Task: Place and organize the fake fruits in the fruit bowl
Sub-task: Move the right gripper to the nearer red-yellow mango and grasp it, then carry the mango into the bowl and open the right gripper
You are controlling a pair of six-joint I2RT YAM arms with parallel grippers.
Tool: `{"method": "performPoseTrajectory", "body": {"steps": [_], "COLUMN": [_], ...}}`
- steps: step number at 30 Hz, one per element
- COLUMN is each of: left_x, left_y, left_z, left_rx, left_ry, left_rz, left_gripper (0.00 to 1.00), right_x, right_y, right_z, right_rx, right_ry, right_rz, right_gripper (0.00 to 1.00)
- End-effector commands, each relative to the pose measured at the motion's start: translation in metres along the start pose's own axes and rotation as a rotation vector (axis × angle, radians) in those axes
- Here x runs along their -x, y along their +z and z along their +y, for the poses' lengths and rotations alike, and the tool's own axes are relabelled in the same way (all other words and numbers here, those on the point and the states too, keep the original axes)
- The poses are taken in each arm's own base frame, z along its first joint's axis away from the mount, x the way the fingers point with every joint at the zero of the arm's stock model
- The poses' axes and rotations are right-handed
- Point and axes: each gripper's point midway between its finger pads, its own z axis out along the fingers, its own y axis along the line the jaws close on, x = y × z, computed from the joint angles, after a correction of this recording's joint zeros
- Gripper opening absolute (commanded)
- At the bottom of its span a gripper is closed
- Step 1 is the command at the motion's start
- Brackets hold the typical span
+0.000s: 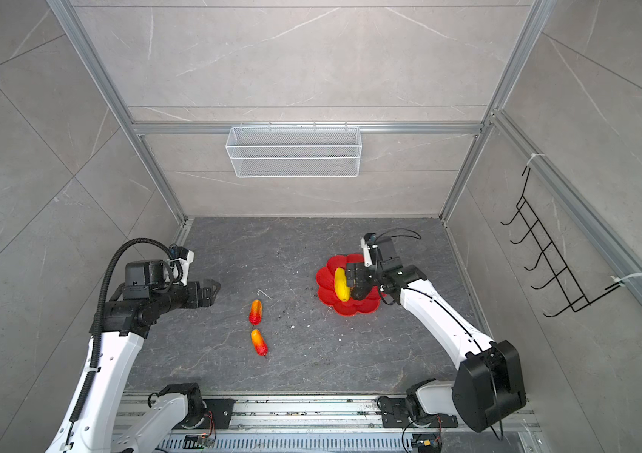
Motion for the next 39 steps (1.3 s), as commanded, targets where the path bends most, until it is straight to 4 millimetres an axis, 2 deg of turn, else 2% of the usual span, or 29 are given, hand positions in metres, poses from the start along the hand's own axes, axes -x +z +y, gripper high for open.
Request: {"method": "performPoseTrajectory", "body": {"steps": [1,4,10,13,17,20,30,33,39], "left_x": [0.008,0.007,0.006,0.007,0.007,0.006,0.008,0.008,0.008], "left_y": [-0.002,-0.001,-0.001,-0.002,0.0,0.003,-0.004,-0.005,-0.006], "left_z": [-0.001,0.0,0.003,0.004,0.004,0.005,0.004,0.004,0.003], "left_rx": [-0.008,-0.004,0.016,0.021,0.022,0.023,0.025,0.024,0.021], "left_ry": [0.004,0.002,0.006,0.005,0.003,0.001,0.01,0.009,0.01], "left_rz": [-0.035,-0.032,-0.032,-0.037,-0.029,-0.017,-0.046,-0.049,-0.053], "left_gripper": [1.0,1.0,1.0,1.0,1.0,1.0,1.0,1.0,1.0], "right_x": [-0.021,-0.035,-0.077,-0.104,-0.135,-0.151,-0.173,-0.172,-0.163], "right_y": [-0.002,0.008,0.042,0.061,0.079,0.091,0.122,0.123,0.113], "right_z": [0.055,0.104,0.202,0.243,0.28,0.291,0.292,0.292,0.283], "right_rx": [0.077,0.149,0.282,0.317,0.341,0.352,0.304,0.299,0.269], "right_ry": [-0.223,-0.326,-0.433,-0.433,-0.457,-0.438,-0.438,-0.43,-0.447], "right_rz": [0.077,0.099,0.097,0.132,0.156,0.189,0.254,0.247,0.214], "right_gripper": [0.99,0.99,0.99,0.99,1.0,0.97,0.77,0.68,0.43]}}
